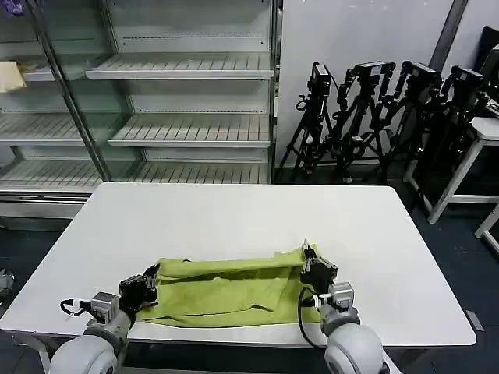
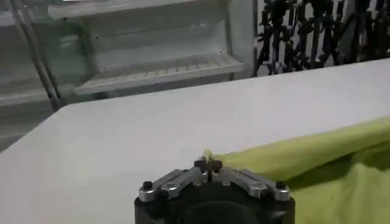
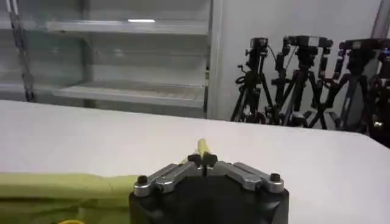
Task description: Fold and organize the clothes.
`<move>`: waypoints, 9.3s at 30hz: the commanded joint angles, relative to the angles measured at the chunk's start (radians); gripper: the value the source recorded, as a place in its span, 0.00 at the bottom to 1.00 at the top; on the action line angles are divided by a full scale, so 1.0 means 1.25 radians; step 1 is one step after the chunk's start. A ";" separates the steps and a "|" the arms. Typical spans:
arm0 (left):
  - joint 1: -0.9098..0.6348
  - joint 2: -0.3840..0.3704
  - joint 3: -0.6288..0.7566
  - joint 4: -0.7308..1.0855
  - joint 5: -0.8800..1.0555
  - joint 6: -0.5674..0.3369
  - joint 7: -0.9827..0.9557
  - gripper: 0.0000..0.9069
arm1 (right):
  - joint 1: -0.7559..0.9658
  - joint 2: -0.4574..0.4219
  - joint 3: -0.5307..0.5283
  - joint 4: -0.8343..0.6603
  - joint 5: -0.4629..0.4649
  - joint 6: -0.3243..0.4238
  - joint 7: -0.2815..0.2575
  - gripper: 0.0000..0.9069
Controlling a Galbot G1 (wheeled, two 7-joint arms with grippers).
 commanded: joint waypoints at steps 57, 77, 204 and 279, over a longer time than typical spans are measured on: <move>0.029 -0.349 0.038 0.081 0.163 -0.156 -0.134 1.00 | -0.315 0.051 0.081 0.165 -0.122 0.077 0.024 1.00; 0.030 -0.336 0.042 0.072 0.098 -0.148 -0.133 0.03 | -0.326 0.064 0.080 0.181 -0.130 0.076 0.026 1.00; -0.171 -0.509 0.312 0.108 -0.265 -0.018 -0.119 1.00 | -0.339 0.051 0.150 0.175 -0.094 0.089 0.033 1.00; -0.097 -0.420 0.146 0.088 -0.332 -0.045 -0.135 0.07 | -0.391 0.056 0.169 0.240 -0.112 0.092 0.033 1.00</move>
